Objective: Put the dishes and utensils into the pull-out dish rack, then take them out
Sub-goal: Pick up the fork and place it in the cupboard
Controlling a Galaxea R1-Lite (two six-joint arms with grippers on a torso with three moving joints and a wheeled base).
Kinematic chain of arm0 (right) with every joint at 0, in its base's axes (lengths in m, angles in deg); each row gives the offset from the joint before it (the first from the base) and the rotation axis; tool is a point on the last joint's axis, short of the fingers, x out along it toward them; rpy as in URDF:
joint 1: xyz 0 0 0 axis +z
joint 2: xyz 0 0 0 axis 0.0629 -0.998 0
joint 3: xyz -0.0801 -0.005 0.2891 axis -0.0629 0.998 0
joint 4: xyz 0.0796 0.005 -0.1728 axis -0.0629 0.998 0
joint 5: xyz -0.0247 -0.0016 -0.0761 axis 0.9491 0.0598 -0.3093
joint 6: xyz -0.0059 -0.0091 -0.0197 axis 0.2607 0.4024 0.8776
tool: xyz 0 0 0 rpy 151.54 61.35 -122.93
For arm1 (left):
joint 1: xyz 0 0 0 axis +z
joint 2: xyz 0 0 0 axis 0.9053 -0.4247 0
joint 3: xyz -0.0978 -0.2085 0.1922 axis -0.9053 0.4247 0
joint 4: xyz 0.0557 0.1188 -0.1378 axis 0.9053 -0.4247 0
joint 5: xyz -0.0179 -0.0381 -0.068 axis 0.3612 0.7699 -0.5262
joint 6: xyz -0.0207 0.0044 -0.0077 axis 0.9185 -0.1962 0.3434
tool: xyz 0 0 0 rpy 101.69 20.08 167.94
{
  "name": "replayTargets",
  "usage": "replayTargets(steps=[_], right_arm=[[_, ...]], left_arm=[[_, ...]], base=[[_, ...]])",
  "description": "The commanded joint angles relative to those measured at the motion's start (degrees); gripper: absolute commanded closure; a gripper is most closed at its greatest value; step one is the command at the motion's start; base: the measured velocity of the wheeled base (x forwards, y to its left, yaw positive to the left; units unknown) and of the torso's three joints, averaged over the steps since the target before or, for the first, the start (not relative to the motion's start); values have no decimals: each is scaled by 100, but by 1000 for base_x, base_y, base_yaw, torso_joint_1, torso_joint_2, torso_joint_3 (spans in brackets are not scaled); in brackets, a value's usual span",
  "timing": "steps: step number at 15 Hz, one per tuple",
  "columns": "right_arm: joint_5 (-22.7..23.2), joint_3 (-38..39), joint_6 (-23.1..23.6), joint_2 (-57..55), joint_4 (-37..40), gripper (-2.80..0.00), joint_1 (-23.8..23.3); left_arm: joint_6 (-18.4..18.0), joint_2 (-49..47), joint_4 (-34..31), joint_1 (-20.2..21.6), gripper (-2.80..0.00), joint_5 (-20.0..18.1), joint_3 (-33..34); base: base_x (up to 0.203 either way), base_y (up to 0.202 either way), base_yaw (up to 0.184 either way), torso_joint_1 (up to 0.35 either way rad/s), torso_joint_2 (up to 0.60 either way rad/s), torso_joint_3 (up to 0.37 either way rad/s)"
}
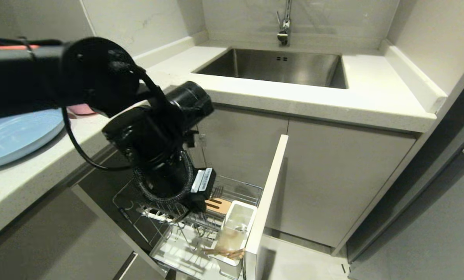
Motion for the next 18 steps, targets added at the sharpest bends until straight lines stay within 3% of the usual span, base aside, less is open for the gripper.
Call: replayTargets(steps=[1,5,18], right_arm=[[1,149,-2,4,-5,0,1],[1,149,-2,4,-5,0,1],[1,149,-2,4,-5,0,1]], left_arm=[[-193,-659,-131,-3,0,13,-14],[-468,-1171,-213,-19,0,6,-128],[-745,-1883,-162,-75,0,-178,-588]], base=[[0,0,0,0,0,0],[0,0,0,0,0,0],[0,0,0,0,0,0]])
